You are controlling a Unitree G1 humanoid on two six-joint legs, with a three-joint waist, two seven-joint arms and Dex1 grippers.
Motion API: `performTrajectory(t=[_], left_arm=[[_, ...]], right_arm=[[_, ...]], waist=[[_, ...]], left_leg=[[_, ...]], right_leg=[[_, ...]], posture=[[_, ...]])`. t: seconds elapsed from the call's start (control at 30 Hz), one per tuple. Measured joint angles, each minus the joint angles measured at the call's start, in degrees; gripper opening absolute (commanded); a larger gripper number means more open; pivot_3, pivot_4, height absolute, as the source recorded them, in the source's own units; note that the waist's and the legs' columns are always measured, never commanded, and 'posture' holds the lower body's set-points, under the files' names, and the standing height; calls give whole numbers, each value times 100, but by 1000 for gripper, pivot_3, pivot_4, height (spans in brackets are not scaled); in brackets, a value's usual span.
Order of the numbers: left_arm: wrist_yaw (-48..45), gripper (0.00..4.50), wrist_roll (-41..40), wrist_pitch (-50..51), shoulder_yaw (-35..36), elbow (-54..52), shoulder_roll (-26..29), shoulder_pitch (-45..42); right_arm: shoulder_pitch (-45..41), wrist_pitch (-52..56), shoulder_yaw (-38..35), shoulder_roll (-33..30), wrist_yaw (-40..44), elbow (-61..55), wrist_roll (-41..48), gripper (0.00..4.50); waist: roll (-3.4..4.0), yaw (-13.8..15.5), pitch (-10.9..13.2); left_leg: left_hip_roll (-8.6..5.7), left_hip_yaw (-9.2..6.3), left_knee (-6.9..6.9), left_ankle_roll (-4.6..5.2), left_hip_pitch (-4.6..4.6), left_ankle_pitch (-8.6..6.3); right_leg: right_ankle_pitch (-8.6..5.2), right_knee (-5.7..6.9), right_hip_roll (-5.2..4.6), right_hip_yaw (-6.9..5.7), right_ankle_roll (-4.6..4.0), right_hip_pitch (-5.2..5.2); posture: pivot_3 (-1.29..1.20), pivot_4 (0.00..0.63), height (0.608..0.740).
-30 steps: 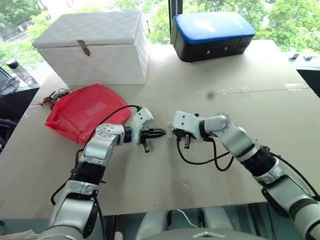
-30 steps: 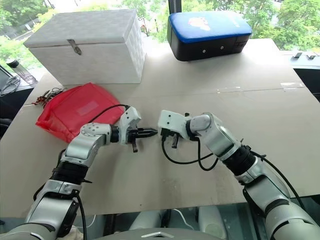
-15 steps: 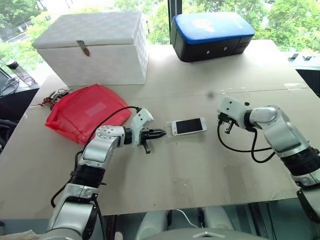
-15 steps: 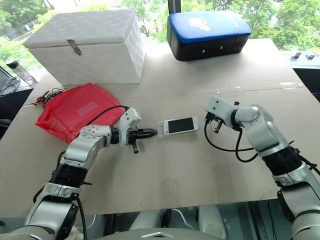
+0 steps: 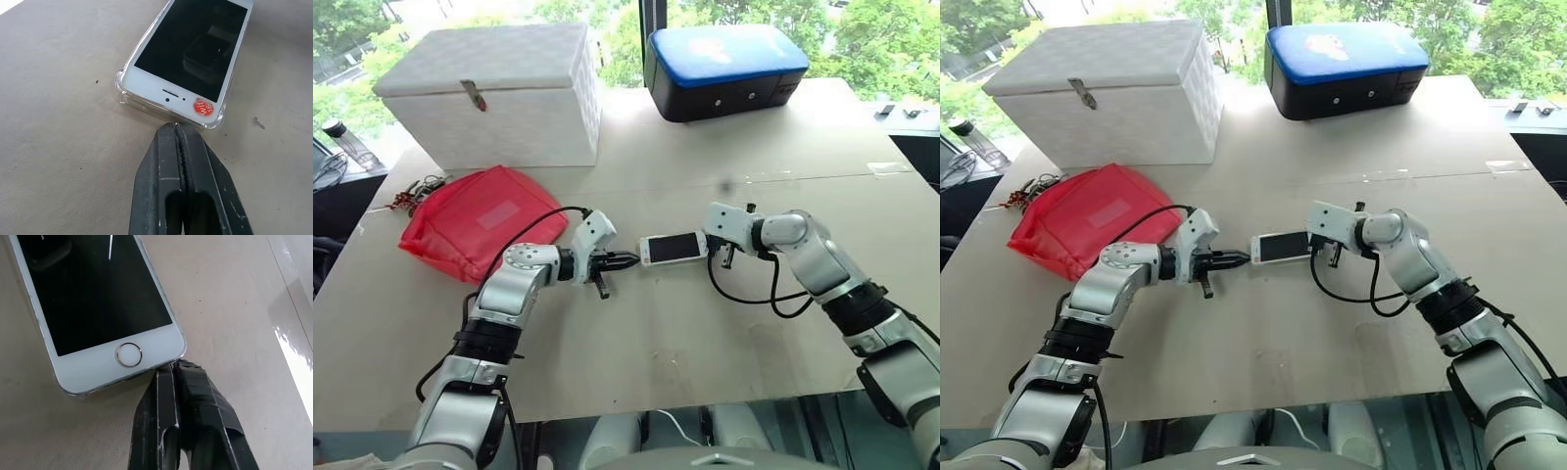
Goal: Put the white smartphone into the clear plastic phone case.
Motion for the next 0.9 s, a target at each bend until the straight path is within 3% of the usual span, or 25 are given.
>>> performTrajectory(t=[0.5,0.73,0.9], left_arm=[[22,19,-72,273,142,-163,142,118],[-58,19,-689,477,755,-397,334,92],[304,19,-978,703,739,-877,-197,-14]], right_arm=[[132,-134,-330,463,-10,162,-296,0],[848,228,-1249,199,-143,-489,382,0],[1059,1000,-1976,119,-28,-1426,1247,0]], waist=[[-7,-151,-8],[-11,-77,11],[-12,6,14]], left_leg=[[5,4,-1,0,16,0],[1,-4,-1,1,-17,-1],[2,0,-3,1,-5,-1]], right_leg=[[0,8,6,9,0,10],[0,-8,-4,-2,0,-7],[0,-3,0,4,0,-3]], posture=[[0,150,740],[0,150,740],[0,150,740]])
